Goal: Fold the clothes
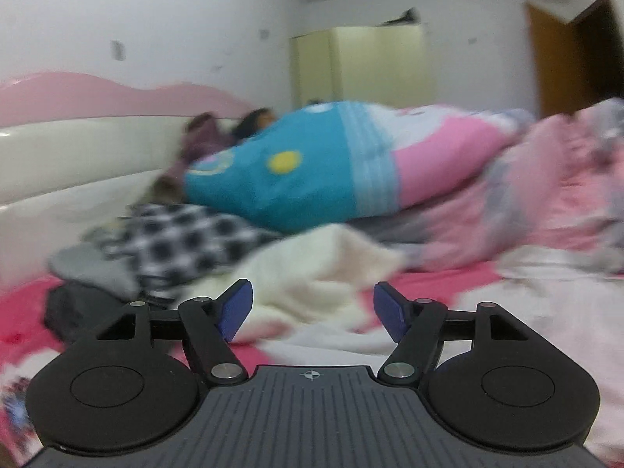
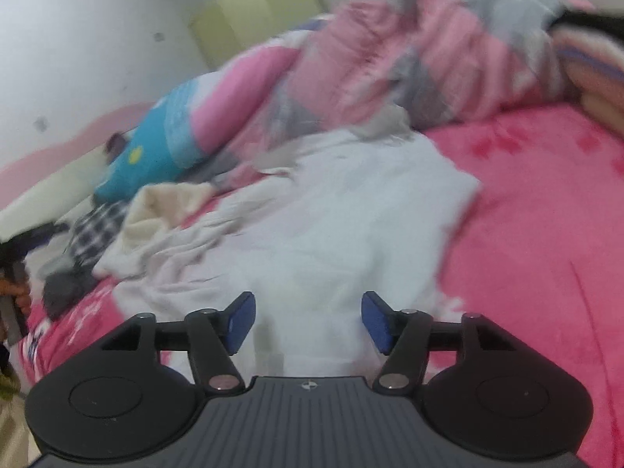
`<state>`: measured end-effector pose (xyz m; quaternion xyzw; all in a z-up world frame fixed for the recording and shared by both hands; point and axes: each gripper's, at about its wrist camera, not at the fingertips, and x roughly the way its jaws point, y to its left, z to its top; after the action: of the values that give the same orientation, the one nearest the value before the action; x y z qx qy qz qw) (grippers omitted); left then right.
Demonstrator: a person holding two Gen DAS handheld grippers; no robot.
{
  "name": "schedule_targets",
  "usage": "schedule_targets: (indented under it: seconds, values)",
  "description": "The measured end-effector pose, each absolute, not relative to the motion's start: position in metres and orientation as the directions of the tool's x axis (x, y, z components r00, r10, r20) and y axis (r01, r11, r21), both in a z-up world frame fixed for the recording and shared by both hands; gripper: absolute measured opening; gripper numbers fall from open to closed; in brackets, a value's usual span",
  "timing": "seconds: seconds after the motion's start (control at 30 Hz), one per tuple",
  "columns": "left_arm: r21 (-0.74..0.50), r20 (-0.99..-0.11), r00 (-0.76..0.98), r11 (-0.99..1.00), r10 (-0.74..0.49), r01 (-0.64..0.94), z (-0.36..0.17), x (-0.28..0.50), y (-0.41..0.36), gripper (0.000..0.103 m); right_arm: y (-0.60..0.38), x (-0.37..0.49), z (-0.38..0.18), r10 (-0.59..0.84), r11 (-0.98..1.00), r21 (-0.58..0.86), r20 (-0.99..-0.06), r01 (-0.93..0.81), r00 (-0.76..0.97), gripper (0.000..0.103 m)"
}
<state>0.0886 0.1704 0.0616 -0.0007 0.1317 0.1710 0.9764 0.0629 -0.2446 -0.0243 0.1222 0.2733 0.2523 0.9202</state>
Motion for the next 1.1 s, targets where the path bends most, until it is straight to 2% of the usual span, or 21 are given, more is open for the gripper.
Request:
schedule_targets:
  seconds: [0.1,0.27,0.3,0.33,0.37,0.4,0.43,0.57,0.73,0.87,0.9,0.97,1.0,1.03,1.1]
  values:
    - [0.007,-0.334,0.933,0.990,0.132,-0.138,0.043,0.092,0.131,0.069,-0.214,0.055,-0.027,0.541,0.840,0.267,-0.484,-0.473,0.687,0.075]
    - [0.044,-0.442,0.896,0.998,-0.030,0.055,-0.001,0.109,0.062,0.069,-0.178,0.061,-0.050,0.447,0.874,0.142,-0.610,-0.466,0.654,0.074]
    - [0.048,-0.457,0.889,0.997,-0.029,0.057,-0.007,0.112,0.056,0.069,-0.178,0.061,-0.050,0.439,0.878,0.135,-0.608,-0.459,0.662,0.064]
    - [0.052,-0.471,0.882,0.997,-0.028,0.059,-0.013,0.115,0.050,0.068,-0.179,0.060,-0.050,0.425,0.885,0.124,-0.610,-0.450,0.669,0.042]
    - [0.056,-0.485,0.874,0.997,-0.027,0.062,-0.019,0.118,0.044,0.068,-0.181,0.061,-0.048,0.407,0.892,0.110,-0.616,-0.438,0.674,0.030]
    - [0.058,-0.499,0.866,0.996,-0.026,0.064,-0.025,0.121,0.038,0.068,-0.186,0.062,-0.046,0.400,0.898,0.115,-0.620,-0.425,0.675,0.009]
    - [0.047,-0.506,0.862,0.997,-0.029,0.061,-0.027,0.122,0.037,0.068,-0.195,0.064,-0.043,0.392,0.906,0.129,-0.618,-0.404,0.682,0.005]
    - [-0.002,-0.535,0.844,0.999,-0.043,0.049,-0.037,0.121,0.039,0.068,-0.245,0.076,-0.019,0.300,0.952,0.123,-0.572,-0.281,0.763,0.003]
    - [-0.022,-0.559,0.828,0.999,-0.037,0.029,-0.049,0.119,0.041,0.068,-0.331,0.130,0.017,0.080,0.996,0.078,-0.497,-0.047,0.864,0.003]
    - [-0.041,-0.560,0.828,0.999,-0.038,0.019,-0.055,0.118,0.044,0.068,-0.403,0.186,0.021,-0.119,0.977,0.101,-0.466,0.187,0.877,0.004]
    - [-0.041,-0.560,0.828,0.999,-0.037,0.017,-0.055,0.118,0.044,0.068,-0.417,0.198,0.017,-0.163,0.965,0.104,-0.474,0.239,0.865,0.007]
    - [-0.042,-0.562,0.826,0.999,-0.036,0.015,-0.056,0.119,0.044,0.069,-0.437,0.221,0.003,-0.196,0.949,0.111,-0.526,0.296,0.827,0.023]
    - [-0.041,-0.563,0.825,0.999,-0.034,0.014,-0.057,0.120,0.044,0.069,-0.444,0.230,-0.005,-0.202,0.943,0.110,-0.560,0.313,0.804,0.050]
    - [-0.039,-0.564,0.825,0.999,-0.033,0.013,-0.058,0.120,0.043,0.069,-0.449,0.234,-0.013,-0.212,0.938,0.102,-0.586,0.331,0.782,0.065]
    - [-0.036,-0.563,0.826,0.999,-0.031,0.013,-0.058,0.120,0.043,0.069,-0.453,0.232,-0.025,-0.236,0.928,0.087,-0.617,0.363,0.750,0.066]
